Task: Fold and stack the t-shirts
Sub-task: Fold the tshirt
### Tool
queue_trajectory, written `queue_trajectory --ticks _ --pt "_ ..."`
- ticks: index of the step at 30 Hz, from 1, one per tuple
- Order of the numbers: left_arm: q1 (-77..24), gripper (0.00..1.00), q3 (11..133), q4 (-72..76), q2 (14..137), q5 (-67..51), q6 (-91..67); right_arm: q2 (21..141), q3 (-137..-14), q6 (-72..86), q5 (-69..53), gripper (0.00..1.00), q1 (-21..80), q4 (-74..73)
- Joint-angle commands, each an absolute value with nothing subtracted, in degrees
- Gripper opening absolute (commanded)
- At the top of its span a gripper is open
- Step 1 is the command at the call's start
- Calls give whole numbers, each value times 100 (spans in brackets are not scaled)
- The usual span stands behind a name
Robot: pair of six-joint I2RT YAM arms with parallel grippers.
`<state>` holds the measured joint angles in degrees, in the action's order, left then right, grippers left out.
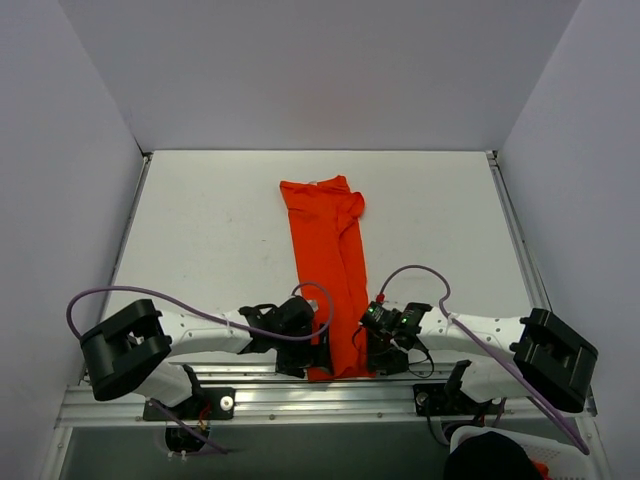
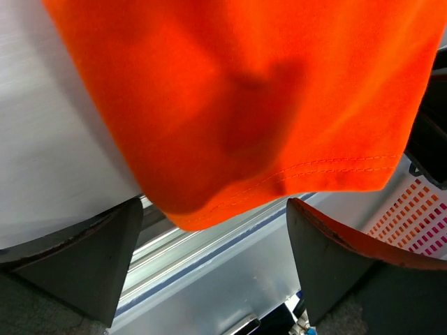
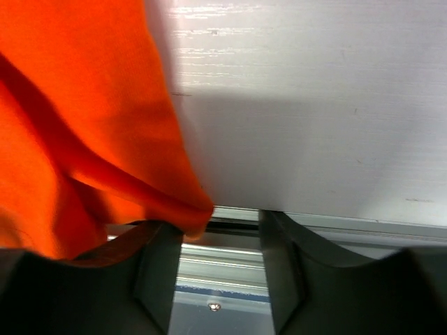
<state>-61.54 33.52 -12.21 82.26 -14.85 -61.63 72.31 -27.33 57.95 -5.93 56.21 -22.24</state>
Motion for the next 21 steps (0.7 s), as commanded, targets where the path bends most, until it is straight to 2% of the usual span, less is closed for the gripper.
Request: queue_trajectory --ticks 1,6,11,13,14,16,17,18,19,21 --pt "-6152 94 3349 -448 8595 -281 -6003 7567 -2435 5660 -220 40 5555 -1539" --pt "-6161 91 3349 -422 8754 -123 -6091 7839 -2417 5572 -299 24 5555 -1319" --pt "-6161 80 3384 -483 8771 78 -6117 8077 -2487 5476 -343 10 5555 -1213" --pt "-6161 69 3427 -448 8833 88 -6117 8138 -2549 5441 -351 6 5555 -1248" --pt "-6161 54 3454 -457 8859 97 -6091 8147 -2575 5406 -343 4 5555 -1257" --pt "-6161 35 3576 -501 8964 123 -6012 8174 -2645 5379 -343 1 5546 -1335" --pt "-6161 15 3638 -553 8991 167 -5986 8183 -2672 5344 -325 1 5555 -1371" --pt "-6161 6 3700 -710 9043 202 -5951 8183 -2698 5318 -316 0 5555 -1397" --pt "-6161 3 3752 -790 9044 228 -5915 8183 -2759 5309 -308 0 5555 -1493" --pt "-6161 2 3876 -940 8930 264 -5863 8139 -2838 5247 -255 0 5555 -1608"
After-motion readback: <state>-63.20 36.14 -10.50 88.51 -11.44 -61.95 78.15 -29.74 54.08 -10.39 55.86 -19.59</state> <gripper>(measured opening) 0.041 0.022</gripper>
